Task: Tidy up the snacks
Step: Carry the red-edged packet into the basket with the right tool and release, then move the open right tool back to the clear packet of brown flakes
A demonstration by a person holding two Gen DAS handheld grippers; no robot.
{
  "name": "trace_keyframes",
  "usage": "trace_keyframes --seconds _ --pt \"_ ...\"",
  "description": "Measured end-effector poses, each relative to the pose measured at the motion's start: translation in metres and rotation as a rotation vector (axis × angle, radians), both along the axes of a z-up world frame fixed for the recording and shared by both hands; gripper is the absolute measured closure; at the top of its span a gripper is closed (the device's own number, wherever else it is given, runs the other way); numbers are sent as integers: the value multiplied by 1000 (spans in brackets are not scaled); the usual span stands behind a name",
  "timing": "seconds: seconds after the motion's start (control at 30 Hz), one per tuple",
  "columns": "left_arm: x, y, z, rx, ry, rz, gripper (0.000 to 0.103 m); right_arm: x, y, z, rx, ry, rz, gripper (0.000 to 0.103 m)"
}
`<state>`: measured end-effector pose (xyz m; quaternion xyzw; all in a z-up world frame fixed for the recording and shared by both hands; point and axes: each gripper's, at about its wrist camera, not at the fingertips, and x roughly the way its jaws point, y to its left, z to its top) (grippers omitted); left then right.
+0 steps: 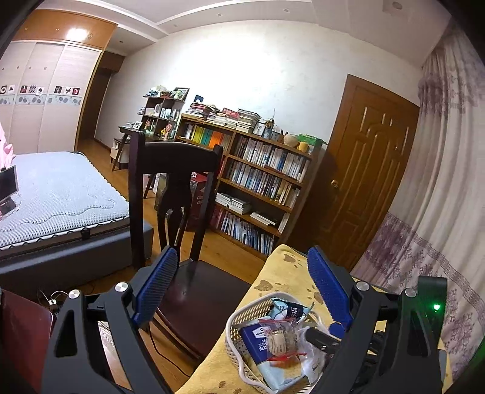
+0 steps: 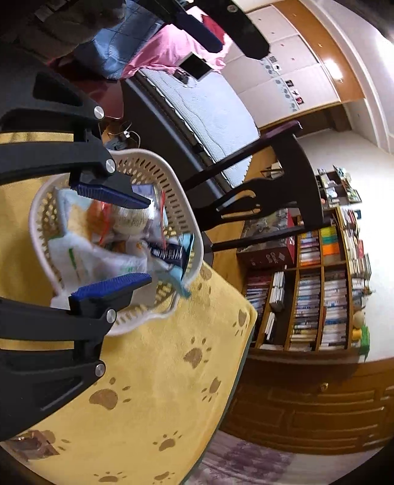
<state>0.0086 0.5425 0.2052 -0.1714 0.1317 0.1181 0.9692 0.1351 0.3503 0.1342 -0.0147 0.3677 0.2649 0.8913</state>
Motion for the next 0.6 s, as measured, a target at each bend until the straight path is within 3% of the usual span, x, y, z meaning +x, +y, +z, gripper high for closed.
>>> trace_keyframes --seconds 0.37,0.6 --pt "6 -35 3 53 4 -64 6 -6 -54 -16 61 37 -122 56" --pt "10 -65 4 107 14 -121 3 -17 -80 -25 40 14 -185 51"
